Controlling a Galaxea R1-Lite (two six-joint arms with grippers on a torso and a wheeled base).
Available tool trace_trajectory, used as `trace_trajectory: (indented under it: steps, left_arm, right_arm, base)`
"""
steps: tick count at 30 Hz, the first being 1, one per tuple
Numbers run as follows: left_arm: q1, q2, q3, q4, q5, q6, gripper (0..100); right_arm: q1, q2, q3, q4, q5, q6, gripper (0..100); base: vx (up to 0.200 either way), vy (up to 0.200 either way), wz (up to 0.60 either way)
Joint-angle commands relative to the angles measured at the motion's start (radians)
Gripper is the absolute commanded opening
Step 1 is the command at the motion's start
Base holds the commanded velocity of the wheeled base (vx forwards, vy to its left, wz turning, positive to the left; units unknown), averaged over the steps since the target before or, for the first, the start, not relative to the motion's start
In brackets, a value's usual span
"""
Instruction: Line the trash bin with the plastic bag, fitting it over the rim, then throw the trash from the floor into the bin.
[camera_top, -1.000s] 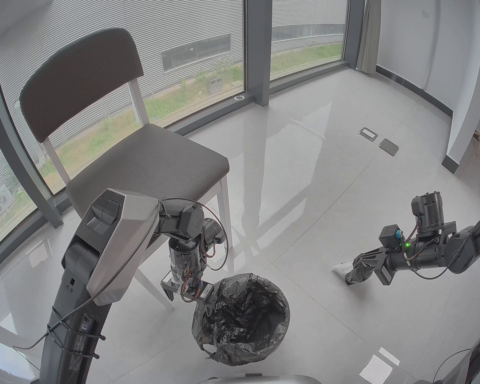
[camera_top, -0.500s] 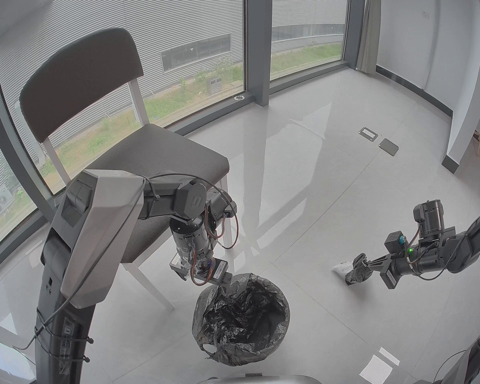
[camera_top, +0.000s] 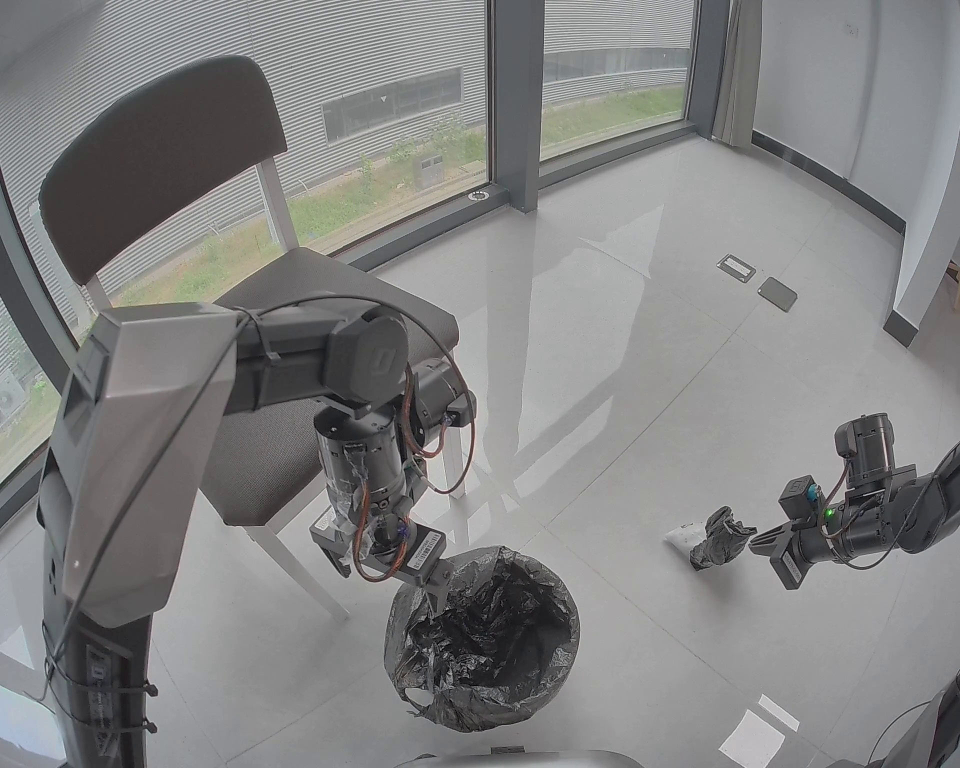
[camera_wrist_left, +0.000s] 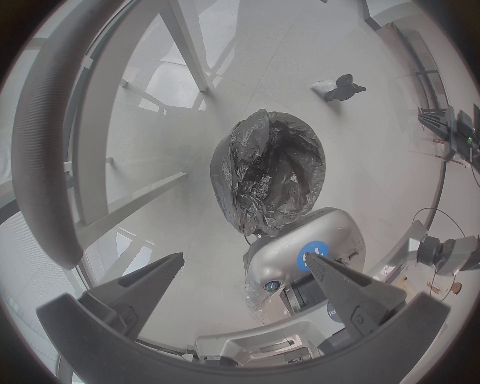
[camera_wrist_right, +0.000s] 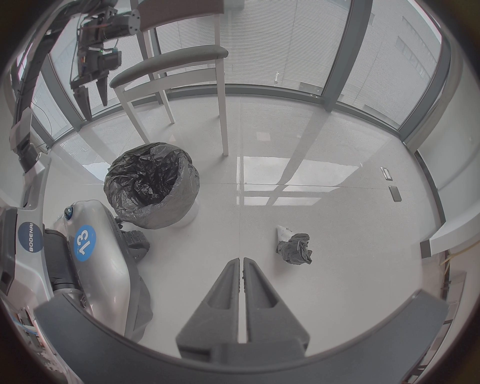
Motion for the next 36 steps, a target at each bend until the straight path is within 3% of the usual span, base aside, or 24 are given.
trace_trajectory:
  steps: [1,4,8,21,26,28,30,31,32,36]
  left_arm:
    - [-0.02,-0.053,0.001,0.025,0.004,-0.009,100]
    - [-0.06,-0.064,0.001,0.048,0.005,-0.042,100]
    - [-0.057,-0.077,0.001,0.009,0.008,-0.044,100]
    - [-0.043,-0.234,0.001,0.232,0.008,-0.041,100]
    - [-0.048,-0.237,0.001,0.177,0.008,-0.041,100]
    - [-0.049,-0.208,0.001,0.216,0.008,-0.041,100]
    - [-0.043,0.143,0.001,0.241,0.084,-0.009,100]
    - [-0.052,0.157,0.001,0.241,0.11,-0.007,100]
    - [-0.089,0.059,0.001,0.241,0.186,-0.013,100]
    - [-0.109,0.079,0.001,0.241,0.142,-0.019,100]
  right_arm:
    - [-0.001,-0.003,0.008,0.0,0.001,0.0,0]
    - [-0.001,-0.018,0.025,0.0,0.001,0.0,0]
    - [-0.003,-0.032,0.042,0.001,0.001,0.0,0]
    - [-0.003,-0.038,0.056,0.003,0.001,-0.01,0]
    - [0.001,-0.038,0.06,0.003,0.001,-0.011,0]
    - [0.002,-0.038,0.06,0.003,0.001,-0.011,0]
    - [0.002,-0.041,0.066,0.003,0.001,-0.011,0]
    - [0.001,-0.041,0.066,0.003,0.001,-0.011,0]
    - [0.001,-0.051,0.066,0.001,0.001,-0.013,0]
    - [-0.006,-0.069,0.065,0.006,0.001,-0.013,0]
  base:
    - [0.0,0.0,0.0]
    - [0.0,0.0,0.0]
    - [0.0,0.0,0.0]
    - [0.0,0.0,0.0]
    - [0.0,0.0,0.0]
    - [0.0,0.0,0.0]
    - [0.0,0.0,0.0]
    - [0.0,0.0,0.0]
    - [0.0,0.0,0.0]
    - [0.0,0.0,0.0]
